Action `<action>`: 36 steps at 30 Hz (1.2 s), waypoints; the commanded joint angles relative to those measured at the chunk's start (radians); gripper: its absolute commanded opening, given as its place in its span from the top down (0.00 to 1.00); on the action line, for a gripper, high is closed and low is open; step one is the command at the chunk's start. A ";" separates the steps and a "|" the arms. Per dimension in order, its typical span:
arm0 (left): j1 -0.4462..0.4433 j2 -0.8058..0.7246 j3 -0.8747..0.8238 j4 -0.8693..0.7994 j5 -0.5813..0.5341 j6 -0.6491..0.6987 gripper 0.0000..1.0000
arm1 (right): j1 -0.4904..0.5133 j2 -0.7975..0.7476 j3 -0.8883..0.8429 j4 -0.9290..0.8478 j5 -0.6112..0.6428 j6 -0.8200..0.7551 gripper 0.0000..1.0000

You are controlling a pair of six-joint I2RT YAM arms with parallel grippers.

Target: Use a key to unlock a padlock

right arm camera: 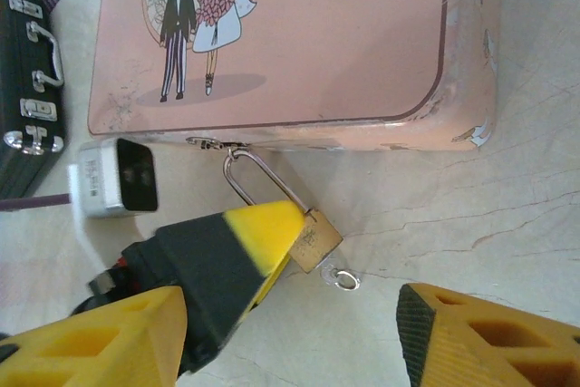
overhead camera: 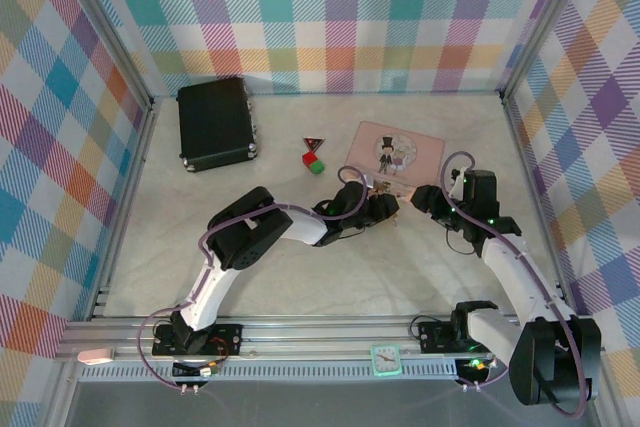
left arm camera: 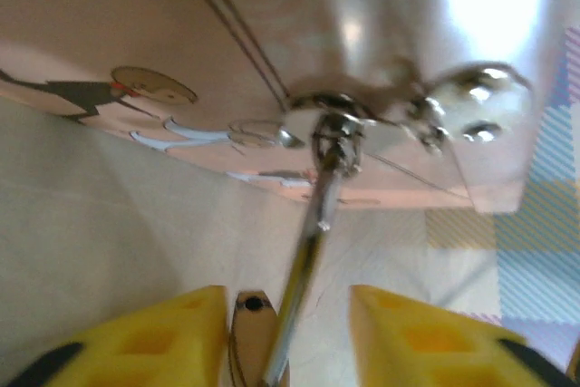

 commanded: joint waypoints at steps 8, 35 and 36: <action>0.069 -0.243 -0.216 -0.040 -0.014 0.019 0.41 | 0.064 0.021 0.044 -0.039 -0.016 -0.136 0.33; 0.323 -0.503 -0.415 -0.116 -0.020 0.091 0.40 | 0.503 0.648 0.368 -0.210 0.553 -0.291 0.42; 0.323 -0.497 -0.416 -0.109 -0.020 0.084 0.40 | 0.505 0.655 0.368 -0.209 0.559 -0.292 0.42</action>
